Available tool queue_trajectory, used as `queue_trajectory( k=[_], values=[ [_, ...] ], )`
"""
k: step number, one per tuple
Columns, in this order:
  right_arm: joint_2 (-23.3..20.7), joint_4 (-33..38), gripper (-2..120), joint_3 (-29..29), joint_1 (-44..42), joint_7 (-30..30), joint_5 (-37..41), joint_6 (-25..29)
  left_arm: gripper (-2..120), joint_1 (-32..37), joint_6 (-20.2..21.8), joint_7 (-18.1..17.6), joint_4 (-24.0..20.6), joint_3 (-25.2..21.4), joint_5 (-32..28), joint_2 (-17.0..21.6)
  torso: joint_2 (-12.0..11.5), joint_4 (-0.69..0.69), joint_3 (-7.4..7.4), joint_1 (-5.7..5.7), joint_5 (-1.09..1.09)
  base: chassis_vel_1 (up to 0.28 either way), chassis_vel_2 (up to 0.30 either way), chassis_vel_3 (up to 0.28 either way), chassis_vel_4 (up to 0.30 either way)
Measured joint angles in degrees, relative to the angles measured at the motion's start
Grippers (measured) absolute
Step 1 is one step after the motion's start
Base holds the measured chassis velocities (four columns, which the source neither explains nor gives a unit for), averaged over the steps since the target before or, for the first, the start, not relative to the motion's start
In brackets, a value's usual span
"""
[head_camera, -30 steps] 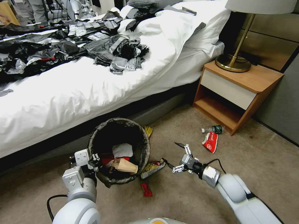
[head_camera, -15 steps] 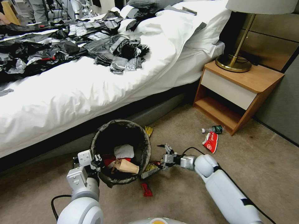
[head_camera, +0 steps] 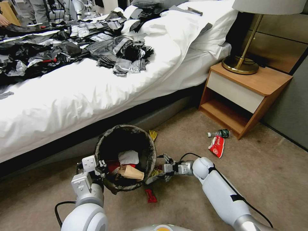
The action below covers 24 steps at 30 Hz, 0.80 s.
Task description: Pick up the trash bin, then pick up the garbage from the floor and place it into the trash bin.
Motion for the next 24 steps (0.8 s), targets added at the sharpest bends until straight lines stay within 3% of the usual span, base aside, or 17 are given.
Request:
queue_trajectory(
  k=[13, 24],
  values=[
    [2.0, -8.4, 99, 1.4, 1.9, 1.2, 3.7, -0.7, 0, 1.0, -0.3, 0.2, -0.7, 0.3, 1.2, -0.5, 0.0, 0.0, 0.0, 0.0, 0.01, 0.0, 0.0, 0.0, 0.0],
    [2.7, -13.9, 63, 2.2, 2.5, 1.6, 11.0, -1.7, 0, 2.0, -0.9, 0.4, -1.0, 0.6, 1.9, -0.6, 0.0, 0.0, 0.0, 0.0, 0.0, 0.0, 0.0, 0.0, 0.0]
  ],
)
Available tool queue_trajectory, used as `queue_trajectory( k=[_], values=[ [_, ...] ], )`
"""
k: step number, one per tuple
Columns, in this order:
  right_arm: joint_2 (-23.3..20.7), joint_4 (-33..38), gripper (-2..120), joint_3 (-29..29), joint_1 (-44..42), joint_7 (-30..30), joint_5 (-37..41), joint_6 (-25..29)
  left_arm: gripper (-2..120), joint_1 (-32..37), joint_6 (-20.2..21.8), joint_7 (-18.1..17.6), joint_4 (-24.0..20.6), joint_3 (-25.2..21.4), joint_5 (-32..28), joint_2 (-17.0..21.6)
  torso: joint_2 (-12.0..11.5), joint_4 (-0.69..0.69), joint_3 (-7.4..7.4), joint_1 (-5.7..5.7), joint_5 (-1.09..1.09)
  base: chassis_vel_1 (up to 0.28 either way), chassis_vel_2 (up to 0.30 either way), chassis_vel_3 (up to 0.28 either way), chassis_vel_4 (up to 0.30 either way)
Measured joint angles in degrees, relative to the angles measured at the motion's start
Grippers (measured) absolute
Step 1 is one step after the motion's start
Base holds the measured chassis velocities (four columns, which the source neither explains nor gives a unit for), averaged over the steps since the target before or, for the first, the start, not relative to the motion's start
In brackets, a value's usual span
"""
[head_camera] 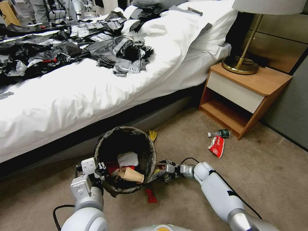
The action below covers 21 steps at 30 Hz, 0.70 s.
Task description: Pick up the trash bin, then pick up the garbage from the floor and place it into the trash bin.
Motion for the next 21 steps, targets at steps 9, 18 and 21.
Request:
queue_trajectory(
  k=[9, 18, 21],
  values=[
    [1.0, -2.9, 30, 0.6, -0.3, 0.7, 4.4, -0.7, 0, 1.1, -0.5, 0.1, -0.4, 0.1, 0.5, 0.0, 0.0, 0.0, 0.0, 0.0, 0.0, 0.0, 0.0, 0.0, 0.0],
    [0.8, -2.9, 0, 1.1, -1.8, 1.1, 6.5, -0.7, 0, 1.2, -0.6, 0.2, -0.4, 0.5, 0.9, 0.0, 0.0, 0.0, 0.0, 0.0, 0.0, 0.0, 0.0, 0.0, 0.0],
    [0.7, -2.5, 0, 1.1, -2.2, 1.3, 6.9, -0.7, 0, 1.3, -0.7, 0.3, -0.4, 0.6, 0.9, 0.0, 0.0, 0.0, 0.0, 0.0, 0.0, 0.0, 0.0, 0.0, 0.0]
  ],
)
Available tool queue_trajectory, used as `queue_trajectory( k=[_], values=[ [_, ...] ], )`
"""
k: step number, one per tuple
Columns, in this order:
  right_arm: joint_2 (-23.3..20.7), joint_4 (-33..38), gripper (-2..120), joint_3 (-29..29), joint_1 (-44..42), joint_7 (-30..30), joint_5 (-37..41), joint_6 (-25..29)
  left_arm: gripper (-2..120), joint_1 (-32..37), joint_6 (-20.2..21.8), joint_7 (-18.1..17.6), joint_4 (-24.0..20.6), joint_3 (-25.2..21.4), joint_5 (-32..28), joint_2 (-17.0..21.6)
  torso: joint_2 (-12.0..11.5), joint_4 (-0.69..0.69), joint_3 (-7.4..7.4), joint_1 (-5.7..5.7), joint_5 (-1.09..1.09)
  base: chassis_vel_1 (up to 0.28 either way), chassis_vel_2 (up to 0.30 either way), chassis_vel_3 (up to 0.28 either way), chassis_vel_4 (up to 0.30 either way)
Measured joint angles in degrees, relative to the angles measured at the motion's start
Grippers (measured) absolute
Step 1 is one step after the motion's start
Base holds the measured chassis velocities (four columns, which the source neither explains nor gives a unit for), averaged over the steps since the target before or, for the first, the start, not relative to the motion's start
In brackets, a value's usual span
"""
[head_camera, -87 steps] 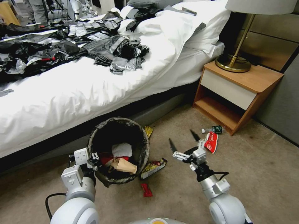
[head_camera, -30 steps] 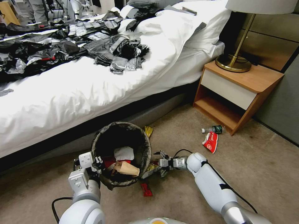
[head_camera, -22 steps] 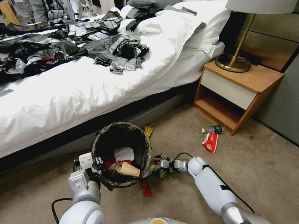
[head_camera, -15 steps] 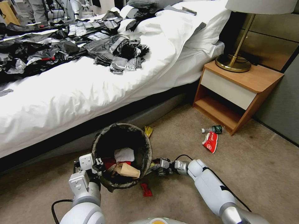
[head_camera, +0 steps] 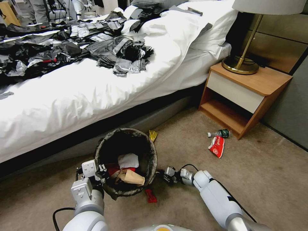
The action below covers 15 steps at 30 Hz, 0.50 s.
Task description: Pick up the trash bin, then pick up the garbage from the floor and place it into the trash bin.
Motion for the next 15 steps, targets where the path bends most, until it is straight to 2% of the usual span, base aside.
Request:
queue_trajectory(
  k=[5, 7, 8, 11, 12, 14, 15],
  values=[
    [-0.4, 3.1, 0, -0.2, -1.7, 2.0, 3.4, 0.3, 0, -0.2, 0.0, 0.0, 0.0, 0.0, 0.0, 0.2, 0.0, 0.0, 0.0, 0.0, 0.0, 0.0, 0.0, 0.0, 0.0],
    [-0.9, 7.5, 0, -0.4, -3.9, 5.0, 8.8, -0.3, 0, -0.6, 0.0, 0.1, 0.2, 0.0, -0.2, 0.5, 0.0, 0.0, 0.0, 0.0, 0.0, 0.0, 0.0, 0.0, 0.0],
    [-0.9, 7.5, 0, -0.4, -3.9, 5.0, 8.8, -0.3, 0, -0.6, 0.0, 0.1, 0.2, 0.0, -0.2, 0.5, 0.0, 0.0, 0.0, 0.0, 0.0, 0.0, 0.0, 0.0, 0.0],
    [-2.2, 16.3, 0, -0.4, -7.5, 12.6, 19.3, -2.4, 0, -1.4, 0.0, 0.1, 0.8, 0.0, -0.6, 1.2, 0.0, 0.0, 0.0, 0.0, 0.0, 0.0, 0.0, 0.0, 0.0],
    [-2.2, 16.3, 0, -0.4, -7.5, 12.6, 19.3, -2.4, 0, -1.4, 0.0, 0.1, 0.8, 0.0, -0.6, 1.2, 0.0, 0.0, 0.0, 0.0, 0.0, 0.0, 0.0, 0.0, 0.0],
    [-3.4, 22.7, 0, -0.3, -10.2, 18.3, 26.0, -3.9, 0, -1.8, 0.0, 0.1, 0.9, 0.0, -1.0, 1.6, 0.0, -0.01, 0.0, 0.0, 0.0, 0.0, 0.0, 0.0, 0.0],
    [-3.4, 22.7, 0, -0.3, -10.2, 18.3, 26.0, -3.9, 0, -1.8, 0.0, 0.1, 0.9, 0.0, -1.0, 1.6, 0.0, -0.01, 0.0, 0.0, 0.0, 0.0, 0.0, 0.0, 0.0]
  ],
)
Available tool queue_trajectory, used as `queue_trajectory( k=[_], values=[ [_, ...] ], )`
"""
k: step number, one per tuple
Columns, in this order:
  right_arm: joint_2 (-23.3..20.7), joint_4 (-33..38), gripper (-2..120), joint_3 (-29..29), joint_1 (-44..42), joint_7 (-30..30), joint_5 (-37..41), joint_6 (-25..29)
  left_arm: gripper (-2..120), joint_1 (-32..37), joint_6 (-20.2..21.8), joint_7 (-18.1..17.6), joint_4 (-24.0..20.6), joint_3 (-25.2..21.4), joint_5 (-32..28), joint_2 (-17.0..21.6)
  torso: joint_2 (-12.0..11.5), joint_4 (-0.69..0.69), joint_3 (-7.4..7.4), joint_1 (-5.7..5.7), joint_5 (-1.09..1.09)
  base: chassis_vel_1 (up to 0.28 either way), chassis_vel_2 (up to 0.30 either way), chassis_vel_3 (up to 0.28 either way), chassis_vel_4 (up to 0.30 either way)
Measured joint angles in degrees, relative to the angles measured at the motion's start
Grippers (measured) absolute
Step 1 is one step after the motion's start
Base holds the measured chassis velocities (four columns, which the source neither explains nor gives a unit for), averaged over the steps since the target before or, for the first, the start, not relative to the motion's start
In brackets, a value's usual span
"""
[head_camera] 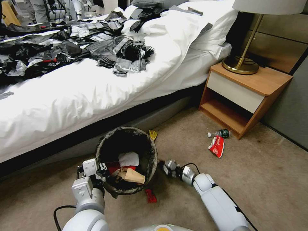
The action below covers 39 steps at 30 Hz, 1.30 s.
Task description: Pick up the trash bin, then pick up the garbage from the floor and place it into the trash bin.
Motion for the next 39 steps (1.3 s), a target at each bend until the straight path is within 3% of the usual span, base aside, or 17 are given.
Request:
queue_trajectory(
  k=[3, 6, 7, 8, 11, 12, 14, 22, 27, 32, 39],
  values=[
    [-1.2, 9.0, 0, 0.9, -2.4, 6.0, 7.0, 0.1, 0, -0.3, 0.1, 0.0, 0.1, 0.0, -0.4, 0.5, 0.0, 0.01, 0.0, 0.0, -0.01, 0.0, 0.0, 0.0, 0.0],
    [-1.7, 12.8, 0, 1.2, -3.1, 7.4, 9.6, 0.0, 0, -0.3, 0.1, 0.0, 0.2, 0.0, -0.5, 0.6, 0.0, 0.01, 0.0, 0.0, 0.01, 0.0, 0.0, 0.0, 0.0],
    [-2.5, 18.9, 0, 1.6, -4.3, 8.2, 13.5, -0.6, 0, -0.4, 0.2, 0.0, 0.4, 0.1, -0.6, 0.8, 0.0, 0.02, -0.01, 0.0, 0.0, 0.0, 0.0, 0.0, 0.0],
    [-2.5, 18.9, 0, 1.6, -4.3, 8.2, 13.5, -0.6, 0, -0.4, 0.2, 0.0, 0.4, 0.1, -0.6, 0.8, 0.0, 0.02, -0.01, 0.0, 0.0, 0.0, 0.0, 0.0, 0.0],
    [-4.6, 33.4, 0, 1.9, -7.9, 7.1, 19.3, -2.1, 0, -0.5, 0.3, 0.0, 1.1, 0.6, -0.6, 0.9, 0.0, 0.01, -0.01, 0.0, -0.01, 0.0, 0.0, 0.0, 0.0],
    [-4.6, 33.4, 0, 1.9, -7.9, 7.1, 19.3, -2.1, 0, -0.5, 0.3, 0.0, 1.1, 0.6, -0.6, 0.9, 0.0, 0.01, -0.01, 0.0, -0.01, 0.0, 0.0, 0.0, 0.0],
    [-5.4, 41.7, 0, 1.4, -10.4, 6.0, 20.8, -2.8, 0, -0.6, 0.3, 0.0, 1.5, 0.9, -0.6, 0.9, 0.0, 0.01, 0.0, 0.01, 0.03, 0.0, 0.0, 0.0, 0.0],
    [-7.0, 56.9, 0, -2.6, -16.8, 2.8, 21.2, -4.3, 0, -0.4, 0.3, 0.1, 1.7, 1.4, -0.2, 0.8, 0.0, 0.0, -0.01, 0.0, 0.0, 0.0, 0.0, 0.0, 0.0],
    [-8.2, 58.2, 0, -7.8, -19.3, 2.2, 17.1, -4.2, 0, -0.4, 0.3, 0.2, 1.9, 1.7, 0.0, 0.7, 0.0, 0.01, 0.0, 0.0, -0.01, 0.0, 0.0, 0.0, 0.0],
    [-8.0, 52.0, 0, -14.6, -19.4, 2.2, 10.6, -2.9, 0, -0.3, 0.2, 0.3, 1.9, 2.2, 0.3, 0.6, 0.0, 0.01, 0.0, 0.0, 0.0, 0.0, 0.0, 0.0, 0.0],
    [-6.8, 45.5, 0, -17.8, -18.6, 2.7, 7.4, -1.8, 0, 0.0, 0.1, 0.4, 1.8, 2.4, 0.5, 0.5, 0.0, 0.01, 0.0, 0.0, -0.01, 0.0, 0.0, 0.0, 0.0]
  ],
)
